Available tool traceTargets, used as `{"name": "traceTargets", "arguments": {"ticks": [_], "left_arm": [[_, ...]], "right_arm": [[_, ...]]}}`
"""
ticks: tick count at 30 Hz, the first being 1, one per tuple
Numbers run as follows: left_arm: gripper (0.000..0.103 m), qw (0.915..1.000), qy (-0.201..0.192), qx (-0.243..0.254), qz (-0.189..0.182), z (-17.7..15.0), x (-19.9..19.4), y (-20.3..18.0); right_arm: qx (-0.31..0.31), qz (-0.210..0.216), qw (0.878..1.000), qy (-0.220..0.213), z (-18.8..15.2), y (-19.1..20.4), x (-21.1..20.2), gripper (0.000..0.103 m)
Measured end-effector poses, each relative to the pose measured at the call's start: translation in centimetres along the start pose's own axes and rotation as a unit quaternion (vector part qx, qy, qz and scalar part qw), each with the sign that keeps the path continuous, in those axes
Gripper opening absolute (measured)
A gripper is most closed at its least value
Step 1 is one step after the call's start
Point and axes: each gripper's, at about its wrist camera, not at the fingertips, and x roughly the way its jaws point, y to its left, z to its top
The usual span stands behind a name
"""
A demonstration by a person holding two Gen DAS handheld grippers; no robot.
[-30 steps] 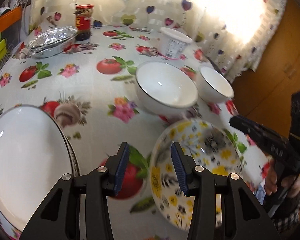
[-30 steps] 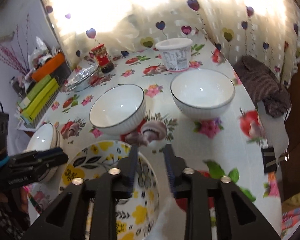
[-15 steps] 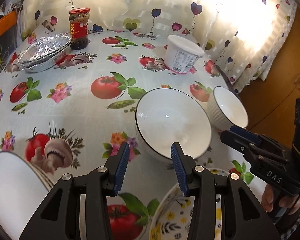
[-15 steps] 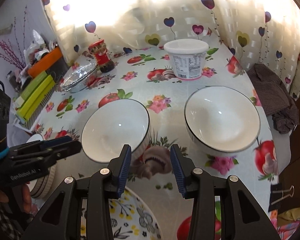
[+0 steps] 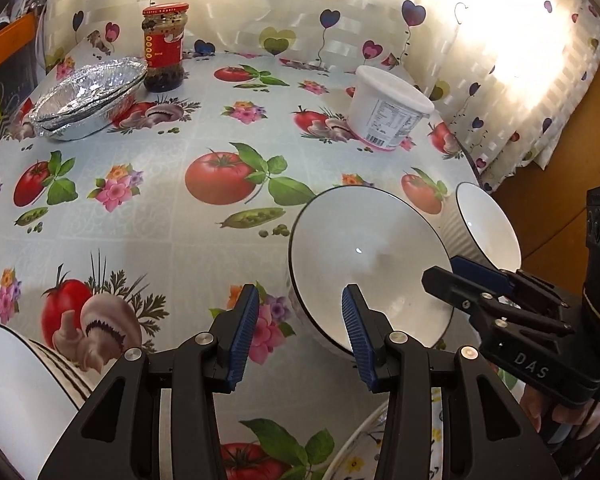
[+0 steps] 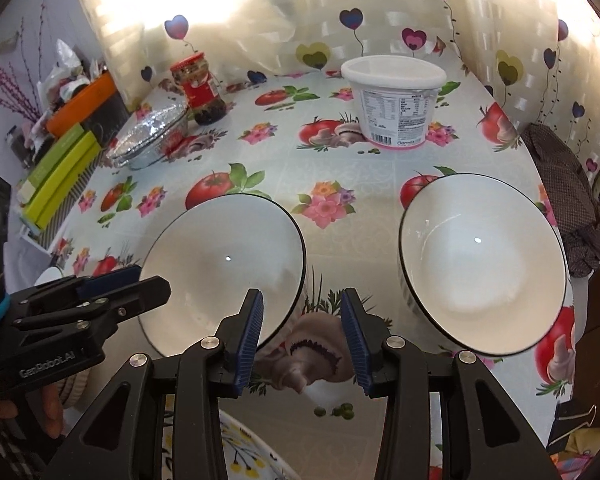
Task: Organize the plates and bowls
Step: 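Close the left tool on a white bowl rim while the right tool grips another bowl, then lift and carry the held white bowls toward the yellow floral plate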
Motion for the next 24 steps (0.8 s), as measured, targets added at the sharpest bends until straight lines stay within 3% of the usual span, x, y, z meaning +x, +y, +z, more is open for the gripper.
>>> {"name": "traceTargets", "arguments": {"ticks": [6,8,12,17,24], "left_arm": [[0.044,1.0,-0.002,-0.001,0.007,0.1,0.2,0.3],[0.035,0.9999,-0.001,0.0,0.011,0.0,0.4,0.3],[0.029,0.9998,-0.006,0.013,0.014,0.0,0.4,-0.2],[0.019,0.9996,-0.009,0.022,0.013,0.1,0.6,-0.6],[0.019,0.9996,-0.01,0.022,0.017,0.2,0.6,-0.8]], "right_arm": [[-0.003,-0.011,1.0,0.002,0.3,0.1,0.8,0.032],[-0.003,-0.012,1.0,0.0,0.4,0.2,0.9,0.028],[-0.009,-0.013,1.0,-0.002,0.5,0.6,1.0,0.017],[-0.014,-0.018,1.0,-0.003,0.6,1.0,1.2,0.016],[-0.016,-0.022,1.0,-0.003,0.7,1.1,1.3,0.016]]}}
